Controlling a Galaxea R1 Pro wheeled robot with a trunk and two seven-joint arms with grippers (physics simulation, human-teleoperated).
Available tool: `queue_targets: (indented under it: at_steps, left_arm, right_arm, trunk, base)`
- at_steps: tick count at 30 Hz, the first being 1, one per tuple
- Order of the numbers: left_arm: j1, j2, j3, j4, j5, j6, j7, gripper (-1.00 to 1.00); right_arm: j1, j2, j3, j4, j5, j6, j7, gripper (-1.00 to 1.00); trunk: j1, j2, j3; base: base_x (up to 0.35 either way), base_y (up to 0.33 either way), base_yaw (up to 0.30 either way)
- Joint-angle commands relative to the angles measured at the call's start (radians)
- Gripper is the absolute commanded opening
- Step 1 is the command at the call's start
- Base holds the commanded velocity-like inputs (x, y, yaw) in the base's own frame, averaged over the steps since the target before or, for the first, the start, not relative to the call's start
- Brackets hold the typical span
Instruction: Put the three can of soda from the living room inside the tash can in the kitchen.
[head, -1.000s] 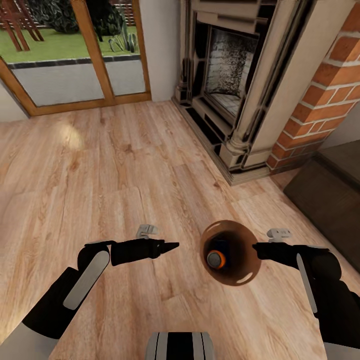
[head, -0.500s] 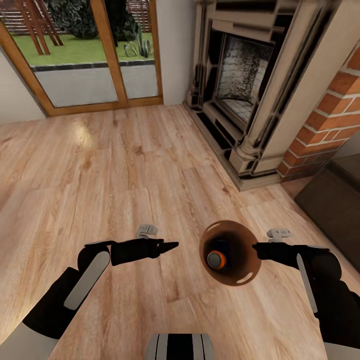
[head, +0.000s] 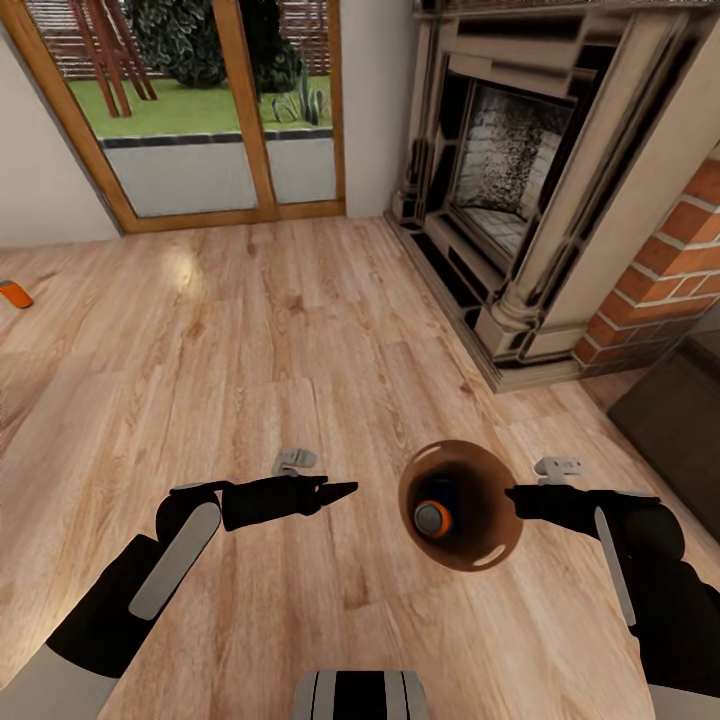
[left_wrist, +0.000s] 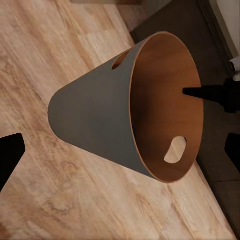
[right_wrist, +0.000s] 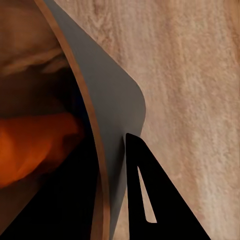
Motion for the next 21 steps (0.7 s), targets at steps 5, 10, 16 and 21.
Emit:
queue_targets:
  at_steps: [5, 10, 16, 21]
  left_arm:
    - [0.0, -0.002, -0.001, -0.001, 0.0, -0.001, -0.002, 1.0]
    - [0.0, -0.001, -0.002, 0.0, 0.0, -0.001, 0.001, 1.0]
    - [0.002, -0.002, -0.071, 0.0, 0.0, -0.065, 0.005, 1.0]
    - [0.002, 0.002, -0.131, 0.001, 0.002, -0.139, 0.011, 1.0]
  right_arm:
    - [0.0, -0.003, -0.003, 0.0, -0.019, 0.004, 0.005, -1.0]
    - [0.0, -0.005, -0.003, -0.002, -0.019, 0.004, 0.005, -1.0]
    - [0.0, -0.003, -0.002, -0.003, -0.019, 0.004, 0.004, -1.0]
    - [0.0, -0.005, -0.002, -0.003, -0.019, 0.004, 0.004, -1.0]
  trunk:
    - [0.0, 0.0, 0.003]
    - [0.0, 0.0, 0.01]
    - [0.0, 0.0, 0.019]
    - [0.0, 0.0, 0.027]
  base:
    - [0.0, 0.0, 0.013]
    - [0.0, 0.0, 0.001]
    - [0.0, 0.0, 0.0]
    - [0.0, 0.0, 0.0]
